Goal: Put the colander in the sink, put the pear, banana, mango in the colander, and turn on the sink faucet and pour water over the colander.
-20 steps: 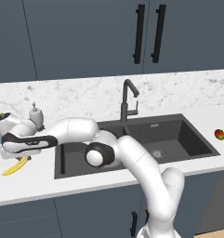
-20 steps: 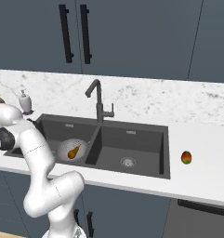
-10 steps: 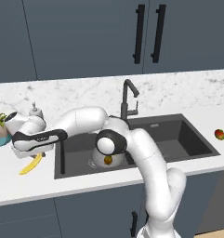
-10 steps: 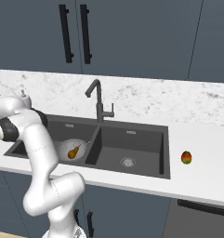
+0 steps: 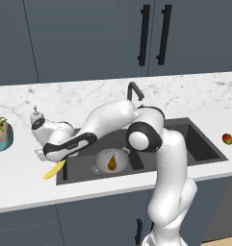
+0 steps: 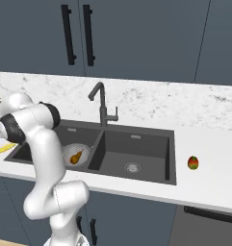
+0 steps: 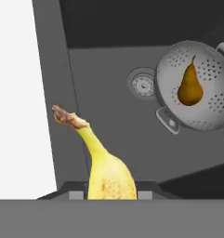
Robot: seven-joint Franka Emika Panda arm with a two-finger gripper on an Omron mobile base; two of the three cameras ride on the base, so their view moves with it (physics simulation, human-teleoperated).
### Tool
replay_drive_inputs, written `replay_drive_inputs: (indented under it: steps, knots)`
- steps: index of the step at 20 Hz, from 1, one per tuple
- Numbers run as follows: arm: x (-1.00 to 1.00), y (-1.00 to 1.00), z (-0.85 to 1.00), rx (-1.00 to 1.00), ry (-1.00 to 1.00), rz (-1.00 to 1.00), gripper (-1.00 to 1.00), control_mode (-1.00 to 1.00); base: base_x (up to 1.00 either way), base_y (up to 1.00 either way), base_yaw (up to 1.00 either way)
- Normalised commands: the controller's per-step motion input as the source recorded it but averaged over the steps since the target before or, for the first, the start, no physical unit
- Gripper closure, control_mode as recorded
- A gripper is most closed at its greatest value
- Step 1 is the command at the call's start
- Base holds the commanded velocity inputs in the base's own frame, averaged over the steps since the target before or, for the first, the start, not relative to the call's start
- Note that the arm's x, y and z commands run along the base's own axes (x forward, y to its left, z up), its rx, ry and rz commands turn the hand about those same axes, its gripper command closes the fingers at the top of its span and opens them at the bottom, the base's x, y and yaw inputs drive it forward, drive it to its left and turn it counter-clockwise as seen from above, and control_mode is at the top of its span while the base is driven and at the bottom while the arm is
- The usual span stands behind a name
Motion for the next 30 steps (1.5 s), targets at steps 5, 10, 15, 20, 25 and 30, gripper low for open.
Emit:
replay_drive_inputs:
  steps: [5,10,15,20,25,30]
  knots:
    - [0.03,-0.98,0.00,0.16,-0.02,-0.08,1.00,-1.00,0.00,0.00,0.00]
    - [0.33,-0.77,0.06,0.04,0.04,-0.17,1.00,-1.00,0.00,0.00,0.00]
    - [0.61,-0.44,0.14,0.00,0.15,-0.21,1.00,-1.00,0.00,0.00,0.00]
    - [0.46,-0.39,-0.02,0.00,0.10,-0.21,1.00,-1.00,0.00,0.00,0.00]
    - [0.24,-0.14,-0.38,-0.01,-0.03,-0.22,1.00,-1.00,0.00,0.00,0.00]
    - [0.19,-0.09,-0.49,-0.03,-0.08,-0.21,1.00,-1.00,0.00,0.00,0.00]
